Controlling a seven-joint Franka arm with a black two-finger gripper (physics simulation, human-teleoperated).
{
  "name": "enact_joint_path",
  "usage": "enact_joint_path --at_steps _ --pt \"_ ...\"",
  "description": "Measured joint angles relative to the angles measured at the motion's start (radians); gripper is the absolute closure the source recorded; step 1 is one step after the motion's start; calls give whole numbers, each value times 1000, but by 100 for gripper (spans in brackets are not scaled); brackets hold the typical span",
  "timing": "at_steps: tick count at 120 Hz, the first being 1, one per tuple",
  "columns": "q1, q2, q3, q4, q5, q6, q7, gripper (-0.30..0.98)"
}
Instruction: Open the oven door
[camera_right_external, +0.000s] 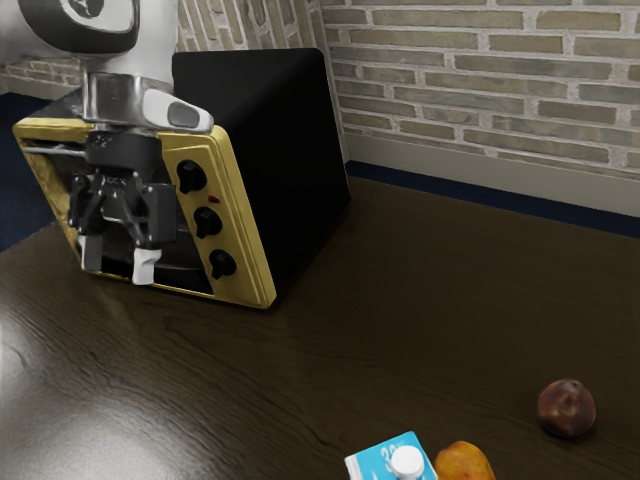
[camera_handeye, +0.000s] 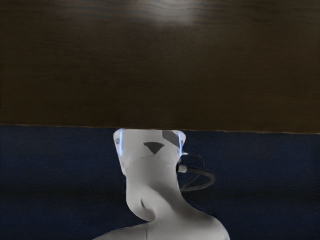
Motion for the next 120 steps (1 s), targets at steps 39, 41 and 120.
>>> enact_joint_path --at_steps 39,41,120 --pt "24 -85 116 85 -24 515 121 0" --pt "36 -98 129 92 -16 526 149 0" --pt "40 -337 337 -338 -12 986 899 0"
